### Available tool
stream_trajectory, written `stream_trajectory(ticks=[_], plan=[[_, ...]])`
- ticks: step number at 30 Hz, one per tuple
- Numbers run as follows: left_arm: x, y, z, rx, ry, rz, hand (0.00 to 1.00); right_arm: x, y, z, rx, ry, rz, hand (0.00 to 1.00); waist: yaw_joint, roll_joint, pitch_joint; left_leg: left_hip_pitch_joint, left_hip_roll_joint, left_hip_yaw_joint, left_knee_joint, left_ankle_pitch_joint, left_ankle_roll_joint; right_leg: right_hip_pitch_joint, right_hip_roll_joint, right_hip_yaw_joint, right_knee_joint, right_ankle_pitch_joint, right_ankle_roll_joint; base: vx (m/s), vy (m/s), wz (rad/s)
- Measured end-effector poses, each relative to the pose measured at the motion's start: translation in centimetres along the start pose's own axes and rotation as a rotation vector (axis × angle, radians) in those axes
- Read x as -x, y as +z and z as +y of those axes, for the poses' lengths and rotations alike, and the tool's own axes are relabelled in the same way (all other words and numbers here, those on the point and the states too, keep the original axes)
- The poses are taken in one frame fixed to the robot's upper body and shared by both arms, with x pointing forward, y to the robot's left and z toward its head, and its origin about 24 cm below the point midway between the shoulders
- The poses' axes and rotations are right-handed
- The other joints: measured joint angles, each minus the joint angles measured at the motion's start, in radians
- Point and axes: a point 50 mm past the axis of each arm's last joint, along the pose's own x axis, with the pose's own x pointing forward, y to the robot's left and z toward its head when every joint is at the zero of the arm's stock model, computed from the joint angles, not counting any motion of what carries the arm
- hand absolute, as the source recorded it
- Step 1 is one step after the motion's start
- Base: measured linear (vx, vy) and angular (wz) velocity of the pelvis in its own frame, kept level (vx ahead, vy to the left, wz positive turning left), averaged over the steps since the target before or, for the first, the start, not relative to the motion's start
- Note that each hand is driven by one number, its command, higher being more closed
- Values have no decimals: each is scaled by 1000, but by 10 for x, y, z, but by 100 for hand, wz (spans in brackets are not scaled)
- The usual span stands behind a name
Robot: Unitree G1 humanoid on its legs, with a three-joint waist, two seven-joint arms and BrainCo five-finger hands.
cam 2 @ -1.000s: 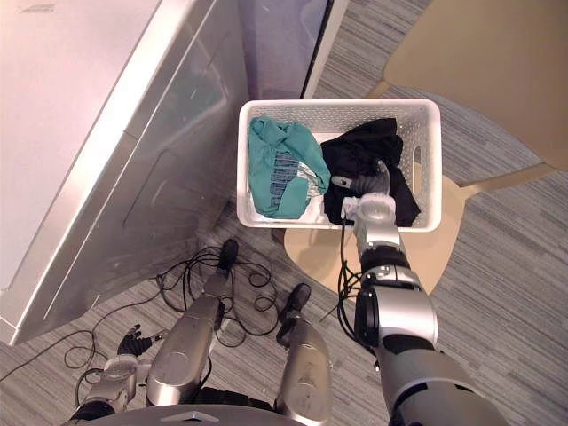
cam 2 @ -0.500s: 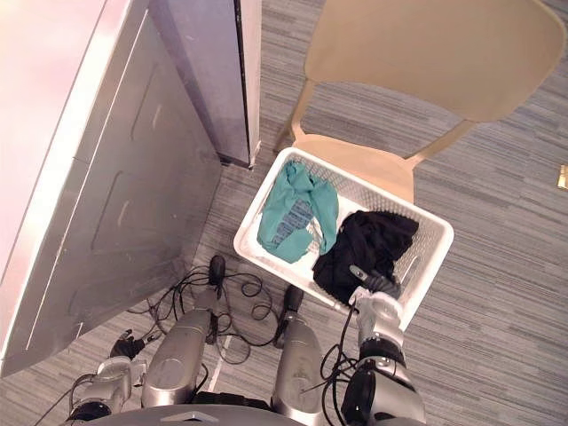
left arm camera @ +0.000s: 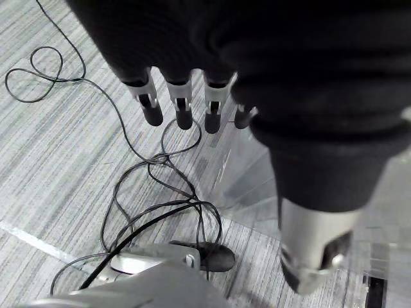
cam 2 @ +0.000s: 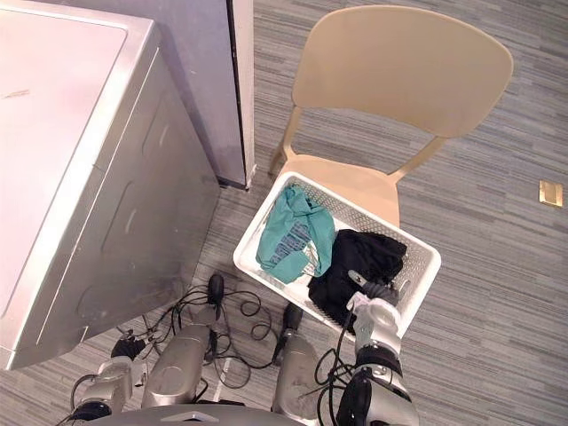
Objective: Pick up the laundry basket with both hands and put the clothes into the washing machine.
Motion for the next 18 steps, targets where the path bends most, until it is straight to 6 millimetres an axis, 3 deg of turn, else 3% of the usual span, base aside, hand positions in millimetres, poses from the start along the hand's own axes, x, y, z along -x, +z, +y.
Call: stream_trajectory(ticks=[6, 12, 18], plan=[[0, 0, 0, -17, 0, -4, 0, -9, 68, 40, 31, 77, -158, 0, 1, 2, 0, -20, -1, -8, -1, 10, 14, 4, 6, 0, -45, 36, 4, 24, -8, -2], [0, 1, 2, -39, 0, -9, 0, -3, 97, 72, 122, 166, -251, 0, 1, 6, 2, -21, -5, -41, -1, 13, 16, 20, 5, -20, -50, 37, 3, 41, -18, 11], [0, 0, 1, -55, -6, -5, 0, 8, 106, 94, 236, 242, -343, 0, 2, 16, 7, -23, -13, -53, -1, 17, 17, 31, 9, -24, -68, 39, 6, 34, -22, 6]])
